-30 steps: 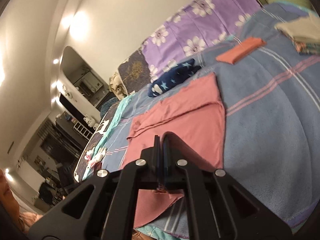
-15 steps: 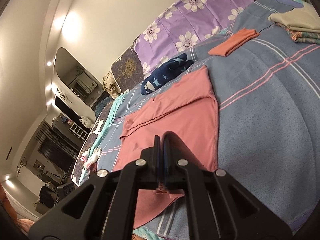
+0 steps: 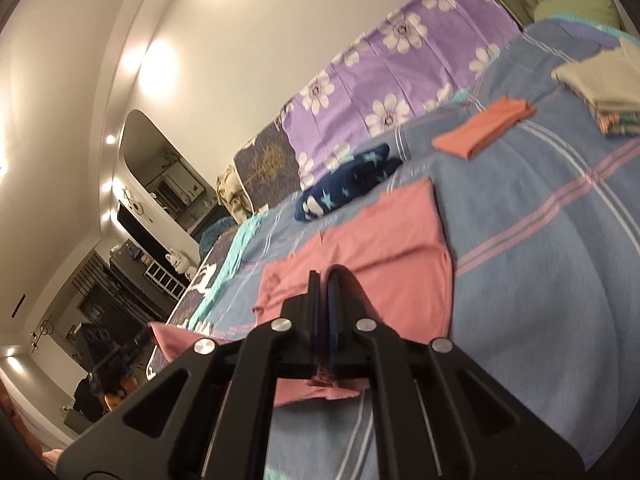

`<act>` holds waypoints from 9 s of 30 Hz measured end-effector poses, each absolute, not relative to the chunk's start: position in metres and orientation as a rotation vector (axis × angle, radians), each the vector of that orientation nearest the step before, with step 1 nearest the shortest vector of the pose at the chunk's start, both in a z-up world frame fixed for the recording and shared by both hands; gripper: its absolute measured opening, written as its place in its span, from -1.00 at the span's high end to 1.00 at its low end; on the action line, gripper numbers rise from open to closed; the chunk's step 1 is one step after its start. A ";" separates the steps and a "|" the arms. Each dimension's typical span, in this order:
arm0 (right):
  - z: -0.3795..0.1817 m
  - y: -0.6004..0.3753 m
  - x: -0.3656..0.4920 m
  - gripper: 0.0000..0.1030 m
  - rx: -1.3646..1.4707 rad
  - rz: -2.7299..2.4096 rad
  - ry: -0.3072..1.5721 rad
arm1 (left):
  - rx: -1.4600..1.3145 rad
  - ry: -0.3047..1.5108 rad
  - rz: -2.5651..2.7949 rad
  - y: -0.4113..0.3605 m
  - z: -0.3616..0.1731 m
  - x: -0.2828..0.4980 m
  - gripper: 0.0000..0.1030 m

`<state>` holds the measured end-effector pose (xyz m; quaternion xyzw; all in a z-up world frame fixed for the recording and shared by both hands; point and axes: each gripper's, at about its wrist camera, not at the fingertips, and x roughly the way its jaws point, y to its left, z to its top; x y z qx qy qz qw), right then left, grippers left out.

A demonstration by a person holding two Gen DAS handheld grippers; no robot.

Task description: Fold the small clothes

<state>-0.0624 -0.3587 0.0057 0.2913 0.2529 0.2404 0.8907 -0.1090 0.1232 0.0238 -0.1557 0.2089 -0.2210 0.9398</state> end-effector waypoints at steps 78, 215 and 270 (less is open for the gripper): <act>-0.039 -0.331 0.235 0.87 0.303 0.238 0.771 | -0.158 0.681 -0.175 0.123 -0.033 0.154 0.03; -0.120 -0.392 0.140 0.55 0.447 0.510 0.859 | 0.183 0.963 -0.510 -0.222 -0.113 0.089 0.63; -0.093 -0.390 0.098 0.91 0.226 0.658 0.919 | 0.410 0.829 -0.533 -0.258 -0.109 0.064 -0.13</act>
